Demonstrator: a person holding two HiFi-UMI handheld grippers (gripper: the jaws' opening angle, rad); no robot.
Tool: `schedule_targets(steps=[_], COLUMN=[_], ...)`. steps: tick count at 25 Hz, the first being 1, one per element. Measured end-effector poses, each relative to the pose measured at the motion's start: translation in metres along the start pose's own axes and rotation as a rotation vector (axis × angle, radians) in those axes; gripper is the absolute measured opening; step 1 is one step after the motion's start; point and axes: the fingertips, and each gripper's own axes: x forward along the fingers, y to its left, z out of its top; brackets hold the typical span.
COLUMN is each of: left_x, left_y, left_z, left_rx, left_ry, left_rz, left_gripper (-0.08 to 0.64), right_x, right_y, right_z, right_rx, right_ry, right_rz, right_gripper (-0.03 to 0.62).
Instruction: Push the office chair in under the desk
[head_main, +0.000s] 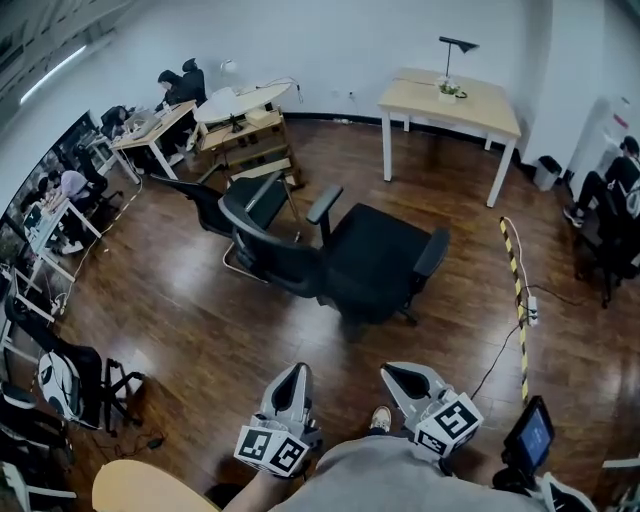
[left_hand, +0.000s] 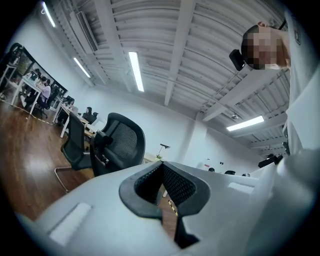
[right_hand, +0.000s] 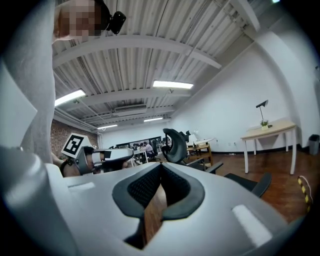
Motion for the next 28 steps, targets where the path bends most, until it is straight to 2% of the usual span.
schedule_targets(steps=[5,11,28], left_x=[0.050,0.084,0.128], left_y=[0.014,0.033,0.146], left_z=[0.002,0.003,0.050], left_rx=[-0.002,-0.010,-0.021], left_ry=[0.017,0.050,0.104], left_rz=[0.003,-0.008,-0.161], left_gripper=[0.000,0.000,0.000], right_x=[0.026,0.048,0.150], right_y=[-0.047,-0.071,-0.082], right_z=[0.009,0.008,0.016], right_rx=[0.015,0.051,0.038], right_ry=[0.003,0.000,-0.020], right_rz=[-0.016,-0.041,-0.274], right_gripper=[0.003,0.003,0.003])
